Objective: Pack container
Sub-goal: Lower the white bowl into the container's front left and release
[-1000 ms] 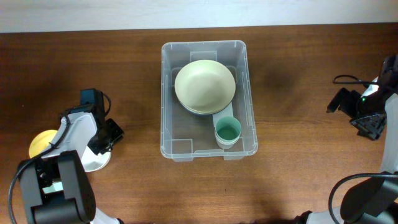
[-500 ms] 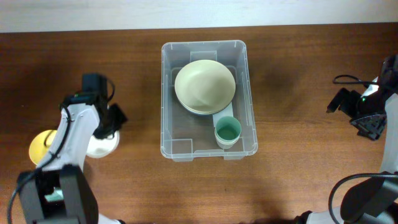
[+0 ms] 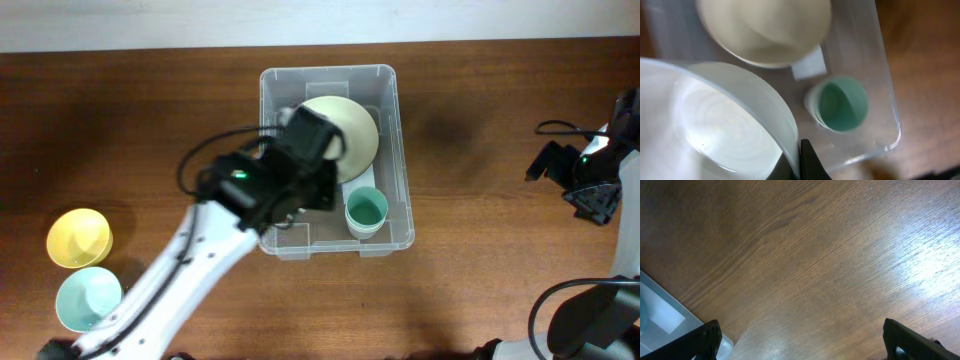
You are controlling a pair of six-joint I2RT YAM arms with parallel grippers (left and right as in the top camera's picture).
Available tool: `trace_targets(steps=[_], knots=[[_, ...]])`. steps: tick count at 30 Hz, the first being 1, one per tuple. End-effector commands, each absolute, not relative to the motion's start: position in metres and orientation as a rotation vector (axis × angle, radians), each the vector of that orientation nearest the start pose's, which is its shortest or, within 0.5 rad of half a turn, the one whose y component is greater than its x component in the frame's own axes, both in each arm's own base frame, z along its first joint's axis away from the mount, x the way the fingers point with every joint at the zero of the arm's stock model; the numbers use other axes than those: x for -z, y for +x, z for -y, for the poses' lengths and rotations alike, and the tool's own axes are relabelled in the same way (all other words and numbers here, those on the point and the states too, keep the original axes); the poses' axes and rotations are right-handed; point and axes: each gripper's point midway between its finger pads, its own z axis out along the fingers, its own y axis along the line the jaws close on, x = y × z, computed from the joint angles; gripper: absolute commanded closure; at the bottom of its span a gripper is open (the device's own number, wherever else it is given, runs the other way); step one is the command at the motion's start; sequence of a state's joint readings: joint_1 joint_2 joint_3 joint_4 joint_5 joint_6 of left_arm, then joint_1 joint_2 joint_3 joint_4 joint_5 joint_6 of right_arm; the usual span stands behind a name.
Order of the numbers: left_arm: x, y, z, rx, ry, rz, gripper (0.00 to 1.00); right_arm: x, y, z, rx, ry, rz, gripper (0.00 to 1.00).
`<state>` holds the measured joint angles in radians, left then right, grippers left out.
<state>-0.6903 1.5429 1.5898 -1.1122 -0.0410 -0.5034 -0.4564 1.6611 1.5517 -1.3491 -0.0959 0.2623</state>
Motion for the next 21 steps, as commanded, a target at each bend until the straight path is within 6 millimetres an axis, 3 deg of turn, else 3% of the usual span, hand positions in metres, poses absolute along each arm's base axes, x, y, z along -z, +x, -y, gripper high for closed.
trace_targets(steps=[1, 9, 14, 15, 21], knots=[[-0.196, 0.282, 0.253, 0.269, 0.288, -2.776, 0.99, -0.171, 0.295, 0.124, -0.128, 1.036, -2.815, 0.01], [-0.123, 0.284, 0.257, 0.097, 0.262, -2.968, 0.99, -0.171, 0.295, 0.124, -0.129, 1.037, -2.816, 0.01], [-0.117, 0.286, 0.253, 0.077, 0.249, -2.985, 0.97, -0.171, 0.294, 0.124, -0.128, 1.037, -2.816, 0.01], [-0.117, 0.287, 0.250, 0.072, 0.239, -2.988, 0.77, -0.171, 0.294, 0.124, -0.128, 1.037, -2.816, 0.01], [-0.119, 0.298, 0.230, 0.057, 0.159, -3.002, 0.76, -0.171, 0.294, 0.124, -0.128, 1.037, -2.816, 0.01]])
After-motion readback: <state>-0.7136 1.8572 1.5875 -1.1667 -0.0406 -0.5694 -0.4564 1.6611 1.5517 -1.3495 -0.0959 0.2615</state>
